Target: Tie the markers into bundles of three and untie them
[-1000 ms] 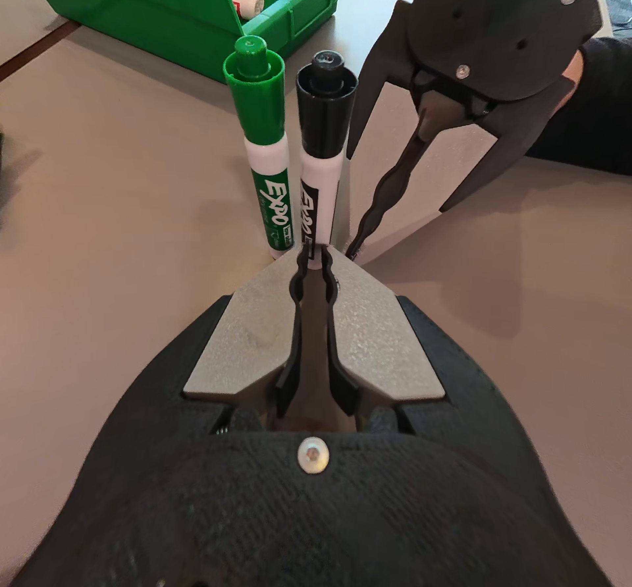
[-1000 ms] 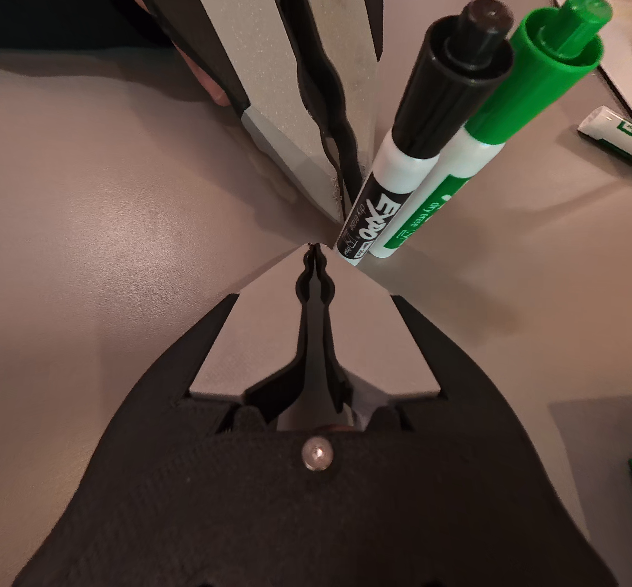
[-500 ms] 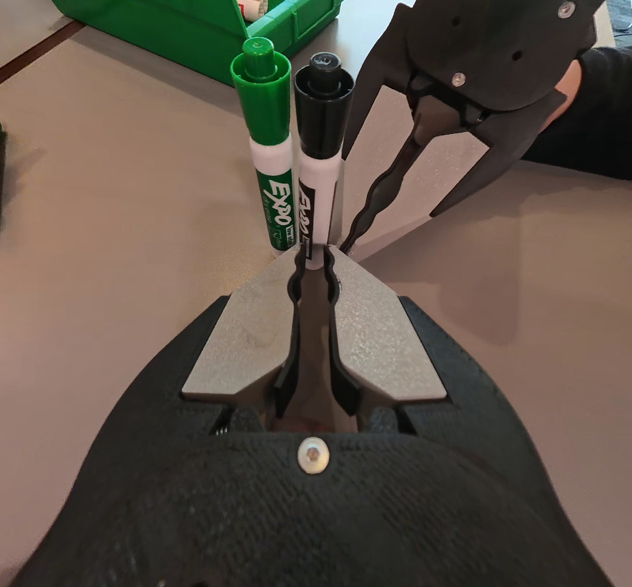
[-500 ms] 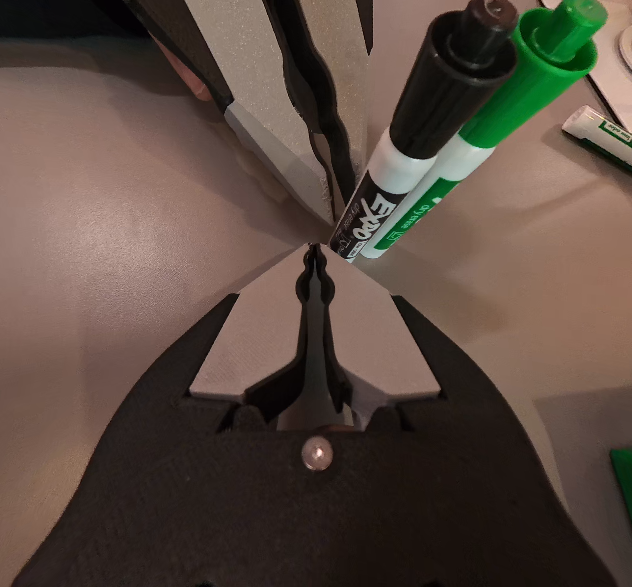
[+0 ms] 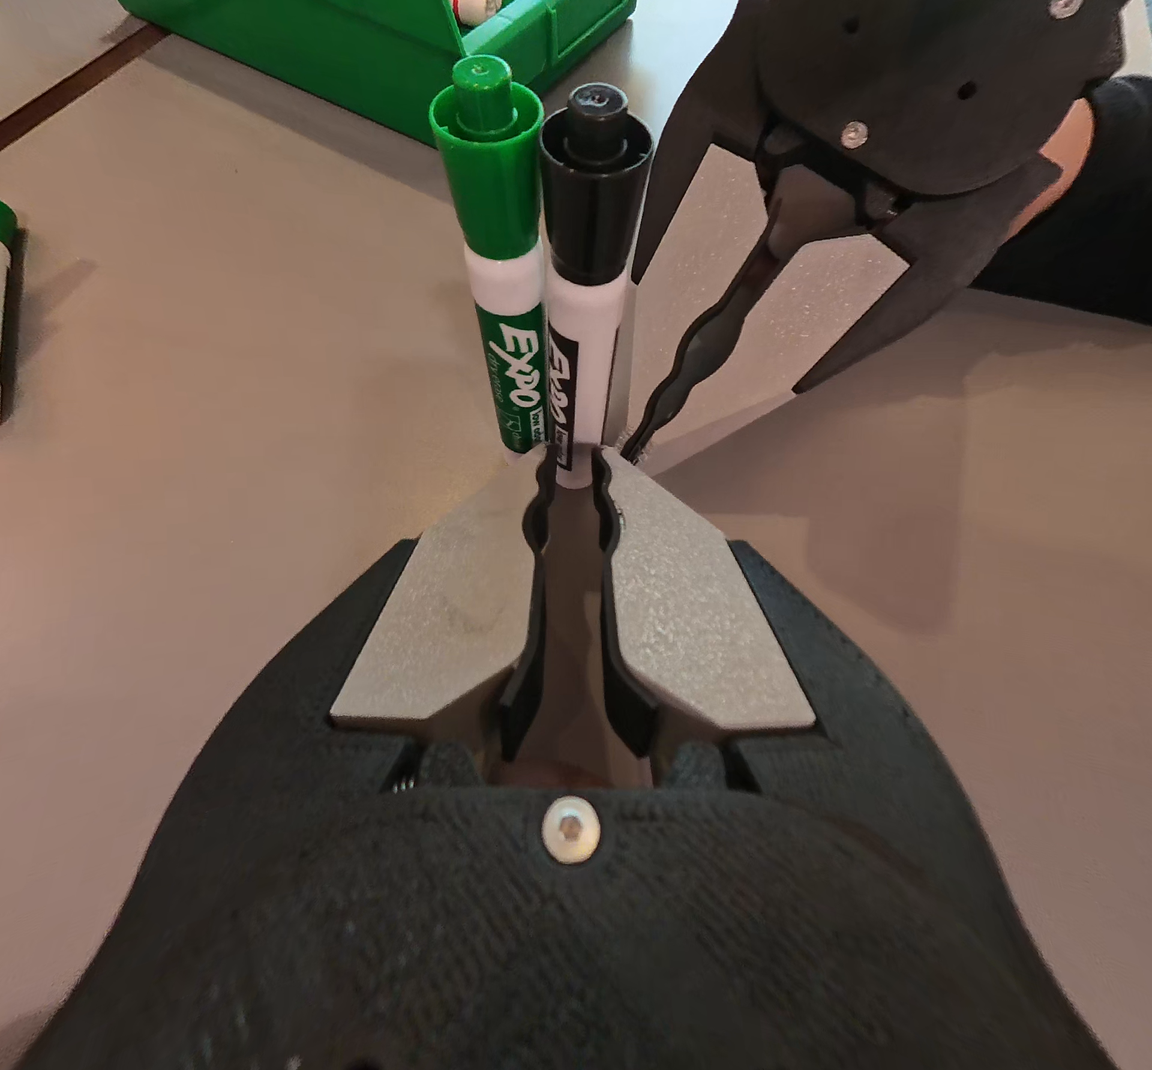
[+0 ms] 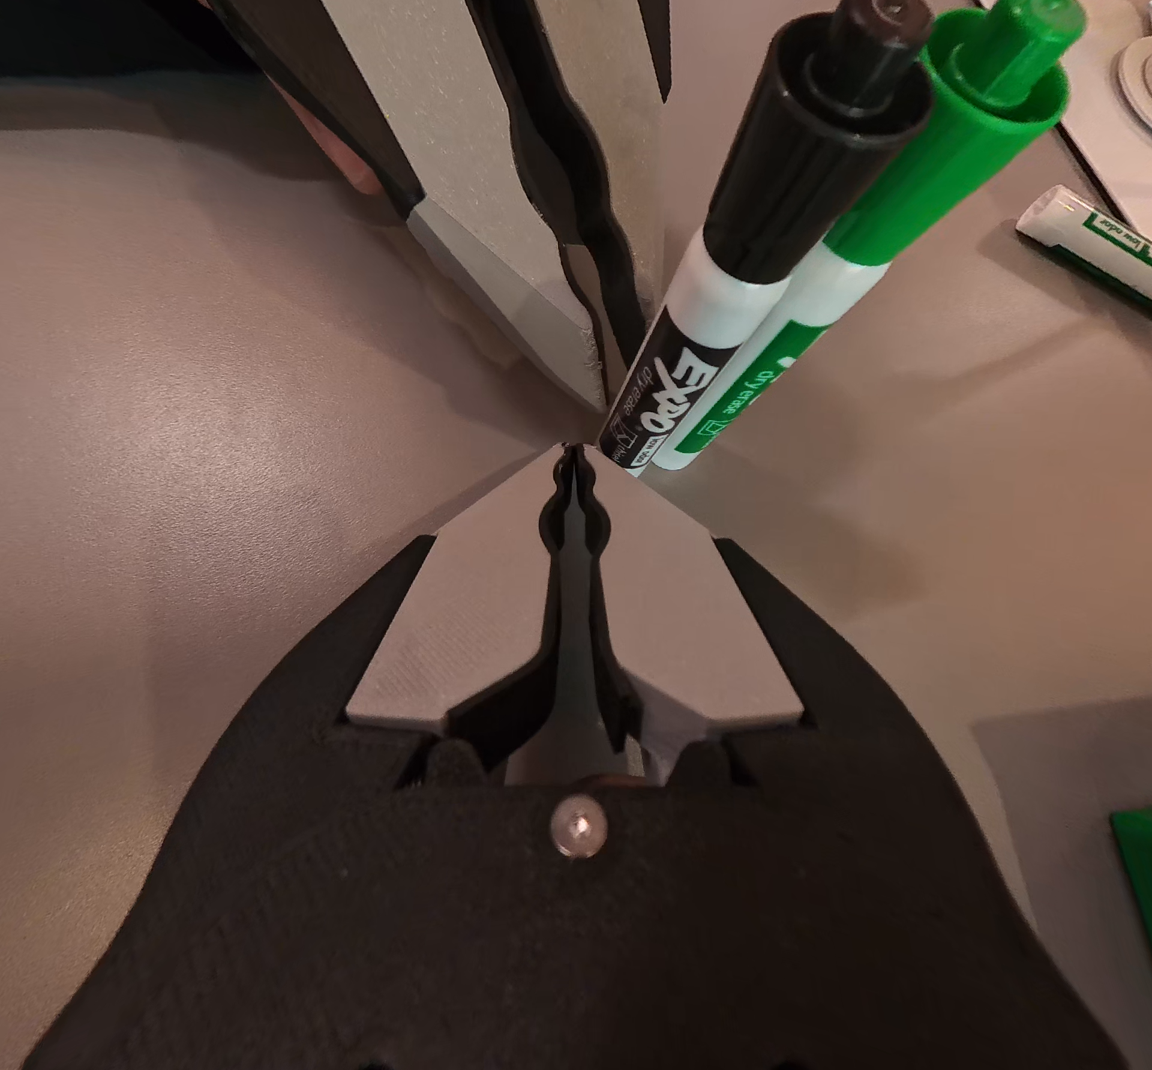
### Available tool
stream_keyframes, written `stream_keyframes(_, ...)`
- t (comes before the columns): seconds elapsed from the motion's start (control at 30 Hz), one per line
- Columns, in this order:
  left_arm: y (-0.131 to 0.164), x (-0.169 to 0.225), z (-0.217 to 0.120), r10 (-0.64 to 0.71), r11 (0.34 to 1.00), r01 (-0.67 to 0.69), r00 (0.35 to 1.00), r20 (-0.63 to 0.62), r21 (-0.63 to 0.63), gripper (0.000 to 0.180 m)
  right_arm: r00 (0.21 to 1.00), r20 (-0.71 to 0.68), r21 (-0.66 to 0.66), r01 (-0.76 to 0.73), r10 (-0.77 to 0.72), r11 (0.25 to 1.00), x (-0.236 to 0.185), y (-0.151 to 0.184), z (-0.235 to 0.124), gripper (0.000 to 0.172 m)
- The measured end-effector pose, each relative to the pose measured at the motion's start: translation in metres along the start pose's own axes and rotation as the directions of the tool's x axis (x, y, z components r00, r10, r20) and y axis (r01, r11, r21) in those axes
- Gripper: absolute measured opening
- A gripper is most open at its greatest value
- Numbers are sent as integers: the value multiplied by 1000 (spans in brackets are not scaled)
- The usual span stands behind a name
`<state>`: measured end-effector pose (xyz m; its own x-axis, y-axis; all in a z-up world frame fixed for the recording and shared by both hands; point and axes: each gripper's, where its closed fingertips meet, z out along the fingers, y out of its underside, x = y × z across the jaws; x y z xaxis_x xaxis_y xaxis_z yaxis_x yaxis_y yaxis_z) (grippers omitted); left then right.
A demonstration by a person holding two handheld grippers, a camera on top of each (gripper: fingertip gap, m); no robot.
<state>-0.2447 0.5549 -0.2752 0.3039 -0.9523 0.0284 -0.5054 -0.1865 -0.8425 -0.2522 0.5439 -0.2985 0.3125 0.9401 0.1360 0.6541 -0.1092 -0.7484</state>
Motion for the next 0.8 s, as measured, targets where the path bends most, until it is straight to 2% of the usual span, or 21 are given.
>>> stream_keyframes(0.47, -1, 2, -1, 7, 1000, -7, 1000, -7, 8, 10, 1000, 0, 13, -4, 4, 1000, 0, -1, -1, 0)
stream_keyframes(0.53, 1, 5, -3, 20, 1000, -20, 999, -29, 3, 17, 1000, 7, 17, -2, 2, 1000, -1, -1, -2, 0)
stream_keyframes(0.63, 7, 0, -8, 53, 998, -54, 999, -9, -16, 42, 1000, 16, 21, 2, -3, 1000, -2, 1, -6, 0)
stream_keyframes(0.7, 2, -5, -13, 51, 998, -51, 999, 2, 30, 46, 1000, 18, 30, -1, 0, 1000, -2, 1, -8, 0)
stream_keyframes(0.8, -11, -3, -22, 40, 990, -31, 997, -67, 134, 50, 1000, 29, 52, -10, 9, 999, -2, -1, -11, 0)
